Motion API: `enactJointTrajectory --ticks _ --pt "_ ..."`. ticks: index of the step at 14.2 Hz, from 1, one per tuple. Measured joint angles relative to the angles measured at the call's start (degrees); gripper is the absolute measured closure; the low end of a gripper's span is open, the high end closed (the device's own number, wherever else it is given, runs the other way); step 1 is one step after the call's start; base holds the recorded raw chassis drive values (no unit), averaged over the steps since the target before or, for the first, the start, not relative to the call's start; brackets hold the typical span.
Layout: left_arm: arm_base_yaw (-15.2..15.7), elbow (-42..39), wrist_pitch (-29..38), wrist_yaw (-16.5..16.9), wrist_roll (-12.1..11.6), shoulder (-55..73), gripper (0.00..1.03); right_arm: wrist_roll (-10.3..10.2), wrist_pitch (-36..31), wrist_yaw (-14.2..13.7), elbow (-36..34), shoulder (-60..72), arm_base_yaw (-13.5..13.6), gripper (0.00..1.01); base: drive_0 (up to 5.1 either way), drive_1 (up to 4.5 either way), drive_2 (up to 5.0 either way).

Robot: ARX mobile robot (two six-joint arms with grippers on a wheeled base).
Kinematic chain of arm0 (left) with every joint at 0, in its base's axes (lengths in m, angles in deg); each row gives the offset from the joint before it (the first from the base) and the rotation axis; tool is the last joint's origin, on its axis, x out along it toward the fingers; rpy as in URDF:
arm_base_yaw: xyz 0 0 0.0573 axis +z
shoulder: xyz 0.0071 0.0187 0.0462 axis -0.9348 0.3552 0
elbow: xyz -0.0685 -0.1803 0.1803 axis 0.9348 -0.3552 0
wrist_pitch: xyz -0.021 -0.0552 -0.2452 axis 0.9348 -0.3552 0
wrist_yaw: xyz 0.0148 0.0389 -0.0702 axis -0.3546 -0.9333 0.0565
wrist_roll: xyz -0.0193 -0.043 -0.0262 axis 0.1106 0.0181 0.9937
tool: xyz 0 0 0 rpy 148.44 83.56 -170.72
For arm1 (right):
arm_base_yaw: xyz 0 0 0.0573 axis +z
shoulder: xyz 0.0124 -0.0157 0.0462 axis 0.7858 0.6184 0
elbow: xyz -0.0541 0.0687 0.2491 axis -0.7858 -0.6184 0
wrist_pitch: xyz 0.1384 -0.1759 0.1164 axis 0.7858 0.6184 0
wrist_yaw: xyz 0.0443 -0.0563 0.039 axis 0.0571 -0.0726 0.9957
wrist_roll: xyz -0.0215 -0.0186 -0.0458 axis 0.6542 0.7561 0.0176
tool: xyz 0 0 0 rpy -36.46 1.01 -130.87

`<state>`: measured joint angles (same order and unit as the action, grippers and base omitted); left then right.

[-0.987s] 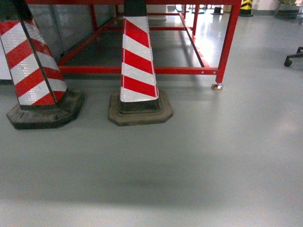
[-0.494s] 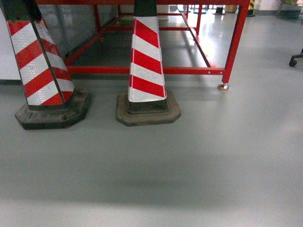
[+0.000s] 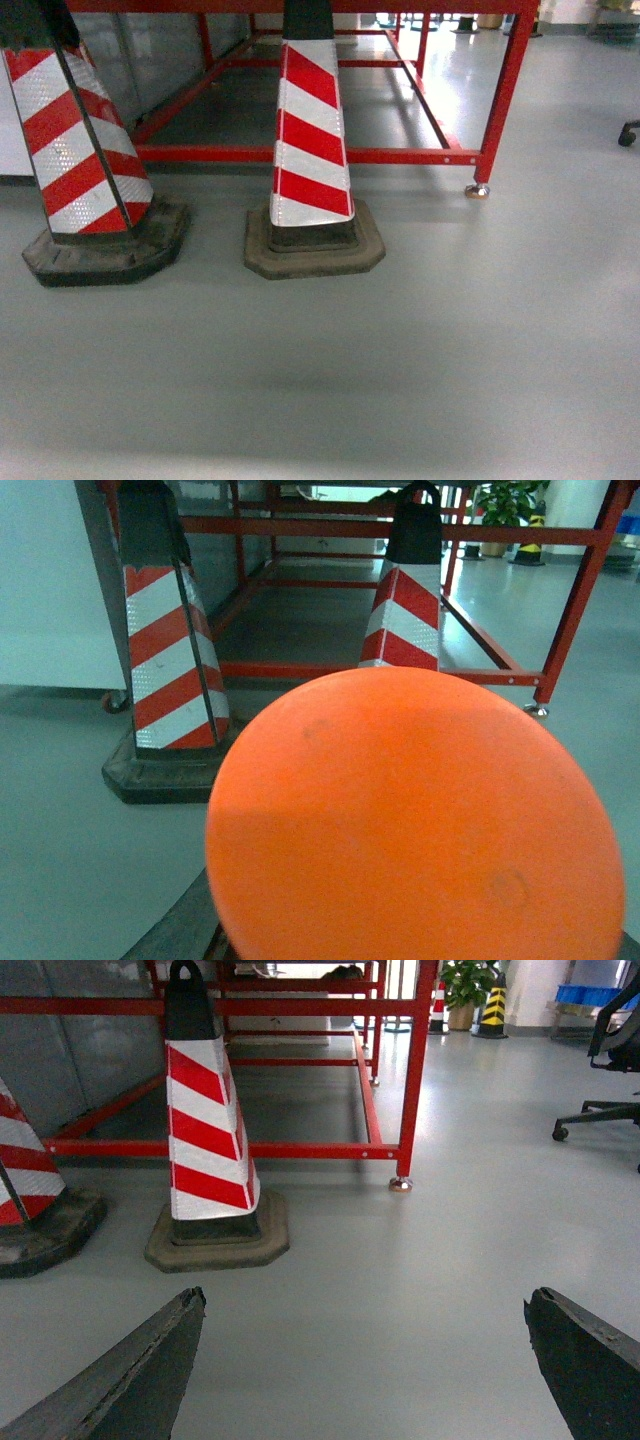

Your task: Pick capacitor and pack into box

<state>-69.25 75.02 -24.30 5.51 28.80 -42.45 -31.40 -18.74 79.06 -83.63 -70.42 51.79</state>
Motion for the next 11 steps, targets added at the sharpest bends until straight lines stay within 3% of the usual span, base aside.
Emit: enactJointTrajectory --ticks 8,11 --pt "0.00 0.00 -0.20 0.02 0.00 0.00 0.59 0.00 0.04 -0.02 0.00 0.02 0.00 0.03 2.2 2.51 -4.9" --pt "0.00 0.00 -0.26 0.04 0.00 0.00 0.59 0.00 0.04 -0.02 0.00 0.02 0.00 0.03 0.0 3.83 -3.8"
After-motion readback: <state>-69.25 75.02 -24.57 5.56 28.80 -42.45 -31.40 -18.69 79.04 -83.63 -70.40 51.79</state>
